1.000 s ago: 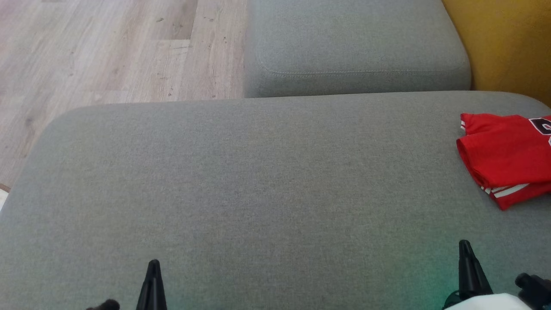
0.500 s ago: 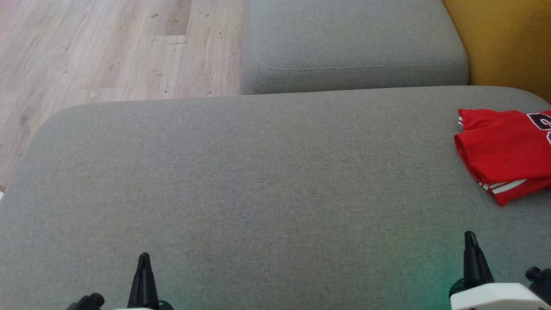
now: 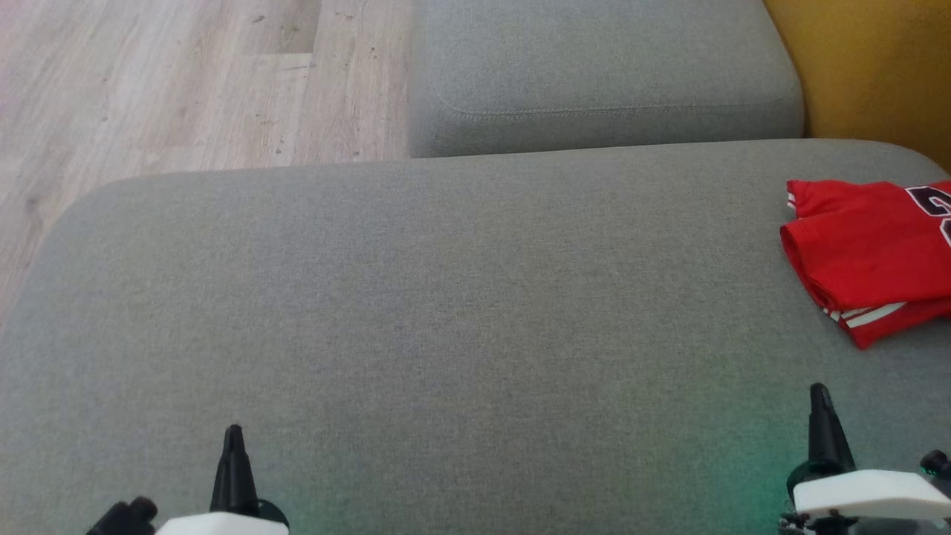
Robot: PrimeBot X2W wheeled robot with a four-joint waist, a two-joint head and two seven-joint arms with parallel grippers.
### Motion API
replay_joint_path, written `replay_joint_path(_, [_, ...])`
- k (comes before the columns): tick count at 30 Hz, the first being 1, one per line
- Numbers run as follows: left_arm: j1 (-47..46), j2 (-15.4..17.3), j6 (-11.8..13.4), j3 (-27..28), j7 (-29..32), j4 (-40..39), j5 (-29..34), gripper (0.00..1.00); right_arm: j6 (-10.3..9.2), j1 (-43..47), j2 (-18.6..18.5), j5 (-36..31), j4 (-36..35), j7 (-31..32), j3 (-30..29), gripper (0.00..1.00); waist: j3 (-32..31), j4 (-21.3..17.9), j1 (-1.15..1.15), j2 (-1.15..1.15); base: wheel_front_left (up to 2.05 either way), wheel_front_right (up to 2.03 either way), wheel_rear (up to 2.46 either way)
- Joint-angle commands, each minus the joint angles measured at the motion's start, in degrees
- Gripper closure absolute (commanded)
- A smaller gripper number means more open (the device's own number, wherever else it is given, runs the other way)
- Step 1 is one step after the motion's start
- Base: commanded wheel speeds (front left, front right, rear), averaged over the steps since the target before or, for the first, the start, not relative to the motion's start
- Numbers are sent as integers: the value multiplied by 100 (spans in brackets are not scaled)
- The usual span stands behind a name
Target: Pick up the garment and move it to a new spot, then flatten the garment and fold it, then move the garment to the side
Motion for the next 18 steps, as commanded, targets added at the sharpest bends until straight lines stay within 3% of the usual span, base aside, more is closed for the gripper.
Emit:
replay_joint_path(1, [-334,77,-53,184,37,-148,-186,100,22,-323,-64,203,-167,51,34,100,8,-7,0,0,0,0,0])
replay_joint_path(18, [-612,79,-189,436,317,-71,-1345,100,27,-599,-70,1385,-140,332,-42,100,96,-81,0,0,0,0,0])
